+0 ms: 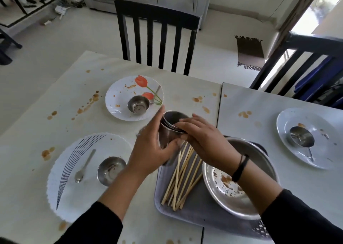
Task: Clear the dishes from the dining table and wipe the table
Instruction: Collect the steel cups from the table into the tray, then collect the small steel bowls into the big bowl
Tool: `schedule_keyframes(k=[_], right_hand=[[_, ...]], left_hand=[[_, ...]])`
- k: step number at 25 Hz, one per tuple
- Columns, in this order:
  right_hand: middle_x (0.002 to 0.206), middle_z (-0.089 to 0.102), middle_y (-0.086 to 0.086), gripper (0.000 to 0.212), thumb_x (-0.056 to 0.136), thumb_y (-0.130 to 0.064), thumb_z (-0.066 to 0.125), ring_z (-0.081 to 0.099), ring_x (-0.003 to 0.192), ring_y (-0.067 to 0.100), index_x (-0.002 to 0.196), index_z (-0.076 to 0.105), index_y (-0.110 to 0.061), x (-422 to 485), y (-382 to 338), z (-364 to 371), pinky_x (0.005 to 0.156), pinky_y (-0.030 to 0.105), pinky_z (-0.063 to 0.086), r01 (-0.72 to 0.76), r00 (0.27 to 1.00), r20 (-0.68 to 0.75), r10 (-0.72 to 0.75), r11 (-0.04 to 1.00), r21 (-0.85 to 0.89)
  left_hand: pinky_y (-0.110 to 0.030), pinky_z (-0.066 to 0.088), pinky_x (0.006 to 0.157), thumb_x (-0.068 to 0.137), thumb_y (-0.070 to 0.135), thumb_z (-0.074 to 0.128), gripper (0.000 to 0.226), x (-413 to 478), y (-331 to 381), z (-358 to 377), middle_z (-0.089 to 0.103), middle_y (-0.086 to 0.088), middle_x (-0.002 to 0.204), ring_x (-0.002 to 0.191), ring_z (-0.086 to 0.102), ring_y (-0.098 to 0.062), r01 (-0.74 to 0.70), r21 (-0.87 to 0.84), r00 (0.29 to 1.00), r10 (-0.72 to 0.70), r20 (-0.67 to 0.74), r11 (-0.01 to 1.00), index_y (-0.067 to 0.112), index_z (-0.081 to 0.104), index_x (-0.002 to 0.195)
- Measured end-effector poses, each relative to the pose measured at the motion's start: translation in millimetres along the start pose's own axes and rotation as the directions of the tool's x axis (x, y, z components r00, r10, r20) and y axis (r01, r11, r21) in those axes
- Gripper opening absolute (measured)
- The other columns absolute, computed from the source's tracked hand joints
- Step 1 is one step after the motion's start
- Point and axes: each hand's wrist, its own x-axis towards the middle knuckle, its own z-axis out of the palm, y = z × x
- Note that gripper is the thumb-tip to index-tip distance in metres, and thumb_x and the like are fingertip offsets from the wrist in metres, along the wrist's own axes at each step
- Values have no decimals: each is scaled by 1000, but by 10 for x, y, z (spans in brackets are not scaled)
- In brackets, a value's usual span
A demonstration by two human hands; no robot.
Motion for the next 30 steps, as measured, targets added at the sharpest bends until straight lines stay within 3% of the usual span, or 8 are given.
schedule_keyframes(k=[3, 8, 11, 14, 18, 21, 25, 30], right_hand=[[113, 63, 0, 34, 97, -20, 52, 56, 101, 17, 130, 55, -21, -172, -131, 145, 87, 33, 47, -201, 974, 127, 188, 974, 101], [113, 65, -1, 29, 99, -23, 43, 49, 106, 24, 124, 56, -24, -214, -38, 466, 80, 29, 34, -378, 855, 367, 367, 925, -44], [111, 65, 4, 27, 98, -17, 39, 54, 108, 26, 121, 54, -16, -235, 27, 606, 96, 34, 31, -386, 818, 407, 407, 912, -136], [117, 61, 3, 32, 94, -14, 40, 53, 117, 21, 125, 49, -15, -293, 62, 698, 115, 45, 10, -217, 810, 433, 395, 889, -404], [125, 56, -1, 41, 92, -15, 46, 41, 129, 17, 133, 49, -23, -632, -56, 530, 117, 43, 5, -210, 919, 238, 314, 901, -380], [123, 61, -2, 35, 89, -19, 59, 48, 126, 19, 123, 59, -23, -1306, -120, 265, 116, 46, 24, -312, 950, -96, 297, 918, -244], [115, 66, -1, 25, 86, -16, 59, 55, 119, 21, 110, 67, -19, -2585, 10, 32, 106, 41, 37, -558, 796, -432, 424, 790, -253], [104, 71, 7, 25, 78, -13, 65, 64, 106, 29, 101, 73, -13, -3605, 389, -17, 99, 48, 41, -843, 535, -470, 702, 401, -359]], left_hand=[[-43, 37, 108, 76, 60, 63, 98, -396, -61, 215, 32, 17, 149, 136, 34, -11, 176, 57, 980, -180, 83, 983, 42, -1, 148], [-45, 20, 116, 83, 55, 56, 93, -666, -263, 634, 16, -1, 158, 141, 27, -18, 240, 327, 958, -277, 73, 914, 23, 2, 151], [-52, 1, 114, 82, 59, 43, 84, -663, -322, 811, 23, 0, 156, 143, 22, -18, 147, 621, 971, -232, 58, 770, 20, 12, 150], [-61, -13, 108, 81, 60, 35, 81, -717, -349, 894, 21, 3, 157, 146, 7, -17, 113, 721, 949, -289, 124, 683, 19, 16, 148], [-63, -3, 110, 90, 52, 38, 76, -809, -190, 913, 16, -1, 159, 146, 10, -21, 92, 728, 956, -266, 127, 679, 16, 11, 151], [-59, 15, 113, 91, 38, 45, 61, -881, 165, 988, 37, -5, 150, 140, 31, -24, -132, 533, 991, 92, 101, 836, 15, 31, 146], [-54, 22, 112, 83, 28, 55, 52, -990, 728, 1410, 52, 0, 138, 134, 41, -19, -529, 288, 847, 479, 229, 798, 20, 47, 134], [-61, 31, 105, 75, 32, 69, 50, -1028, 1024, 2110, 61, -1, 126, 125, 52, -22, -719, 242, 670, 556, 492, 652, 18, 62, 123]])
